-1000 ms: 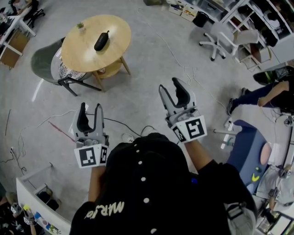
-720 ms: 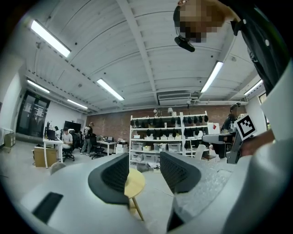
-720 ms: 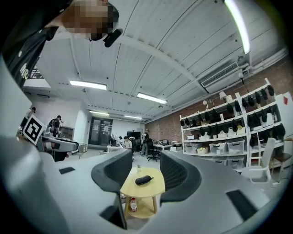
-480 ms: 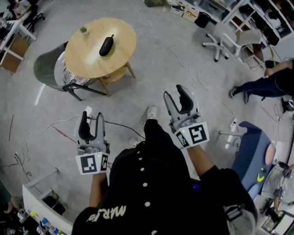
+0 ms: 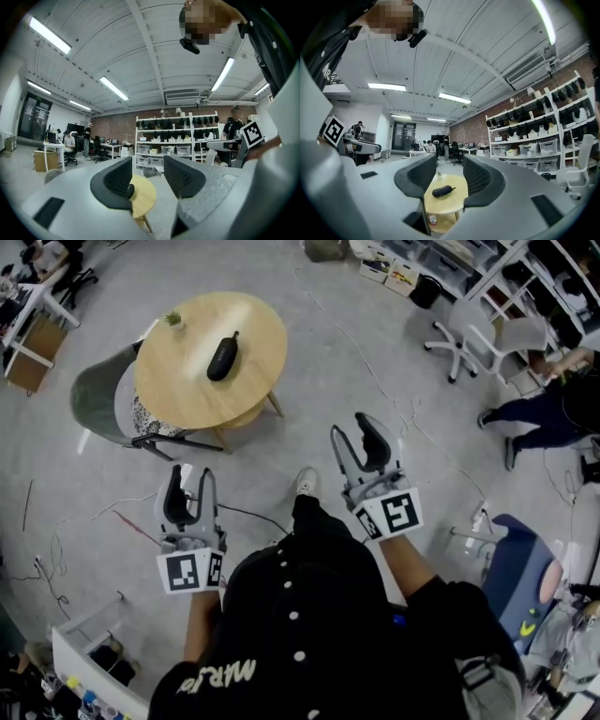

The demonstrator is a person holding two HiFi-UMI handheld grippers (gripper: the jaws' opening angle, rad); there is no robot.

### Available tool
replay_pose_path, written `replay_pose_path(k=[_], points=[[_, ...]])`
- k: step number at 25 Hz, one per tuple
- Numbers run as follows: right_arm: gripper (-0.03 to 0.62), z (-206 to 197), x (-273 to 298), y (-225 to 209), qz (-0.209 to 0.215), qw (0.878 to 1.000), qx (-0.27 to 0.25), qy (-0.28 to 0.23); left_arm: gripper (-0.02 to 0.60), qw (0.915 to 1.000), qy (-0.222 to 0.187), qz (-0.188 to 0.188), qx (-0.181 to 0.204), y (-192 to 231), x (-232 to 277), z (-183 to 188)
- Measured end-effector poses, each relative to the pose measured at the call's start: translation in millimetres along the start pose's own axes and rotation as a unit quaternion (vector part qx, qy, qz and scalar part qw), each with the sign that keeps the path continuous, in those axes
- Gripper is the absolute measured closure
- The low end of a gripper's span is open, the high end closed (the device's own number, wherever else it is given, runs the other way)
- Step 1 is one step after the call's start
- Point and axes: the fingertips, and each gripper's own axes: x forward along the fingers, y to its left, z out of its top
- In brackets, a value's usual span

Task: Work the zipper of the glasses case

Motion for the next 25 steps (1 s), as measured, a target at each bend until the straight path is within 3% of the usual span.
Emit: replay_pose_path(k=[7,15,25], points=[[0.43,7,78,-54,0.025,1.0,0.001,0.006,0.383,0.9998,-0.003,0.018,0.005,10,85,19],[0.427,-9,149,-113,0.056,0.998,0.005,0.012,0.383,0.9988,0.008,0.049,0.004,15,169,10],[0.425,-24,197,-147,0.089,0.996,0.011,0.03,0.383,0.9962,0.019,0.085,-0.001,18,214,5]])
